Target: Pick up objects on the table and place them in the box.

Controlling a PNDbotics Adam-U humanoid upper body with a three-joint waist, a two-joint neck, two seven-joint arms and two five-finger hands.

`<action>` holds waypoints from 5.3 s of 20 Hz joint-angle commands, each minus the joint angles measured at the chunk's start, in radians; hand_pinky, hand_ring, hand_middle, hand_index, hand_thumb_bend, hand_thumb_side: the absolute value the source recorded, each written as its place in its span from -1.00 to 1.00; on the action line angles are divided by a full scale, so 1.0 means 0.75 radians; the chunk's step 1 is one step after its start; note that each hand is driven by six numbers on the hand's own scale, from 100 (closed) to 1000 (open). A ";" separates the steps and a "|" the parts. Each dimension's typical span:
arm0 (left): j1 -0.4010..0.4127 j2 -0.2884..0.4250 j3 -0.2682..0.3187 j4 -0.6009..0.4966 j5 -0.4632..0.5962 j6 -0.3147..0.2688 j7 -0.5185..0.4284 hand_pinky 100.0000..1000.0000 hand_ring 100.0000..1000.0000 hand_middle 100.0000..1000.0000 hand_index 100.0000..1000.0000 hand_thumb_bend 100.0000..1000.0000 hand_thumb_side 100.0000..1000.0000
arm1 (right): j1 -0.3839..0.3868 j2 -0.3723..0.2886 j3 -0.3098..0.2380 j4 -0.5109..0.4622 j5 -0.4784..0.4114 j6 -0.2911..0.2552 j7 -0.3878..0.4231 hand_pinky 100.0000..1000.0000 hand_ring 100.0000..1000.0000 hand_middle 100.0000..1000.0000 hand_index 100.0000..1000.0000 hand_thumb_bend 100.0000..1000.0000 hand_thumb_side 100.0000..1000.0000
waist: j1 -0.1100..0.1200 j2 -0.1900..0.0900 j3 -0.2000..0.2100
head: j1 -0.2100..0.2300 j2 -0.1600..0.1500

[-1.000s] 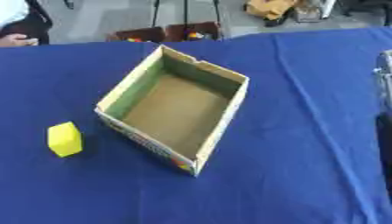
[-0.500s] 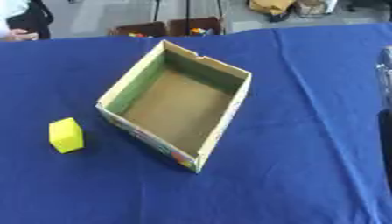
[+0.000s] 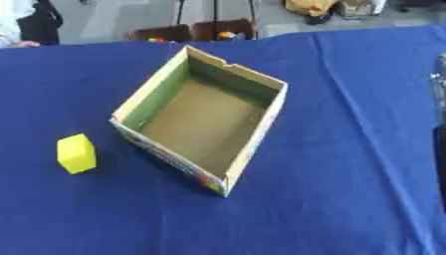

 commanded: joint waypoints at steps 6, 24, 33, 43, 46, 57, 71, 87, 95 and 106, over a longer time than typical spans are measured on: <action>0.042 0.299 -0.005 0.011 -0.159 0.158 -0.150 0.39 0.51 0.73 1.00 -1.00 1.00 | -0.020 -0.052 -0.004 -0.022 0.017 0.002 0.007 0.46 0.48 0.17 0.58 -1.00 -0.10 | 0.029 0.014 -0.009 | 0.016 -0.043; -0.099 0.631 -0.341 0.125 -0.490 0.361 -0.481 0.50 0.69 0.84 1.00 -0.51 0.92 | -0.030 -0.040 0.016 -0.022 0.003 0.003 0.030 0.47 0.48 0.16 0.58 -1.00 -0.10 | 0.033 0.009 -0.047 | 0.049 -0.094; -0.198 0.628 -0.494 0.175 -0.660 0.364 -0.652 0.51 0.71 0.87 1.00 -0.24 0.97 | -0.030 -0.035 0.024 -0.022 -0.006 0.007 0.047 0.47 0.48 0.16 0.58 -1.00 -0.10 | 0.040 0.005 -0.058 | 0.061 -0.103; -0.321 0.540 -0.570 0.192 -0.834 0.335 -0.826 0.51 0.69 0.87 1.00 -0.18 1.00 | -0.026 -0.028 0.032 -0.022 -0.013 0.013 0.066 0.48 0.48 0.15 0.58 -1.00 -0.10 | 0.046 0.000 -0.062 | 0.068 -0.098; -0.375 0.502 -0.584 0.210 -0.882 0.353 -0.871 0.51 0.66 0.83 1.00 -0.13 1.00 | -0.024 -0.025 0.034 -0.022 -0.015 0.015 0.072 0.48 0.48 0.14 0.58 -1.00 -0.10 | 0.046 -0.003 -0.062 | 0.072 -0.093; -0.499 0.380 -0.649 0.368 -0.793 0.445 -0.932 0.41 0.58 0.80 1.00 0.12 1.00 | -0.016 -0.019 0.034 -0.022 -0.018 0.021 0.085 0.48 0.48 0.13 0.58 -1.00 -0.10 | 0.053 -0.007 -0.069 | 0.076 -0.094; -0.526 0.294 -0.694 0.483 -0.677 0.666 -0.790 0.36 0.54 0.79 1.00 0.06 1.00 | -0.007 -0.016 0.029 -0.022 -0.016 0.029 0.091 0.49 0.48 0.12 0.58 -1.00 -0.11 | 0.055 -0.005 -0.069 | 0.066 -0.100; -0.518 0.290 -0.704 0.560 -0.775 0.620 -0.870 0.51 0.75 0.96 1.00 -0.06 0.90 | -0.002 -0.015 0.027 -0.022 -0.017 0.033 0.092 0.50 0.48 0.12 0.58 -1.00 -0.10 | 0.059 -0.003 -0.074 | 0.027 -0.101; -0.535 0.272 -0.720 0.636 -0.955 0.461 -0.908 0.59 0.84 1.00 1.00 -0.11 0.73 | 0.001 -0.013 0.026 -0.022 -0.021 0.034 0.098 0.50 0.48 0.11 0.58 -1.00 -0.09 | 0.060 0.001 -0.083 | 0.030 -0.096; -0.545 0.241 -0.736 0.715 -1.150 0.359 -0.849 0.59 0.84 0.91 1.00 -0.13 0.69 | 0.002 -0.010 0.026 -0.022 -0.031 0.032 0.108 0.50 0.48 0.11 0.58 -1.00 -0.10 | 0.061 0.005 -0.088 | 0.031 -0.100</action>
